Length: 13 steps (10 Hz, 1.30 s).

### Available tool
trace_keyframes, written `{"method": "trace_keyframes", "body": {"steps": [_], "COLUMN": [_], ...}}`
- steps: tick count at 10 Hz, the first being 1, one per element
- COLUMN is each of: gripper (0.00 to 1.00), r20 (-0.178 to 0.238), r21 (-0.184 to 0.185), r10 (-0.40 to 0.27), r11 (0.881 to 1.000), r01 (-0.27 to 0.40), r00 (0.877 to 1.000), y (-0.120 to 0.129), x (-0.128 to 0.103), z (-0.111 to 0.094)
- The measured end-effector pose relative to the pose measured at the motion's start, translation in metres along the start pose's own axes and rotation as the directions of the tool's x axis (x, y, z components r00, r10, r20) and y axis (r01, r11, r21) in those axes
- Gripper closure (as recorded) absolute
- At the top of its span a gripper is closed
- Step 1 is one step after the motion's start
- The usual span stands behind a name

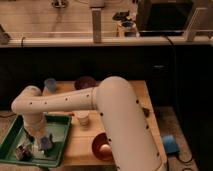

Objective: Wipe tray with sponge

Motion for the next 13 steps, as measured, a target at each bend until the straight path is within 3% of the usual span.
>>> {"method": "trace_keyframes", "body": {"steps": [5,9,11,13], "gripper": [1.0,1.0,1.0,1.0], "r20": [-0.002,-0.062,-0.092,-0.1], "r21": [-0.011,-0.014,-0.007,-0.006], "r10": [0.057,0.128,0.149,0.131], "r11": [0.998,0.992,0.989,0.991], "r01": [-0.057,-0.129,-0.15,-0.132], "r00": [0.998,0.99,0.985,0.986], "y": [0.04,0.07,0.071,0.057], "x": [-0.013,0.016,0.039,0.063], "z": [-0.008,-0.025,-0.029,-0.026]}}
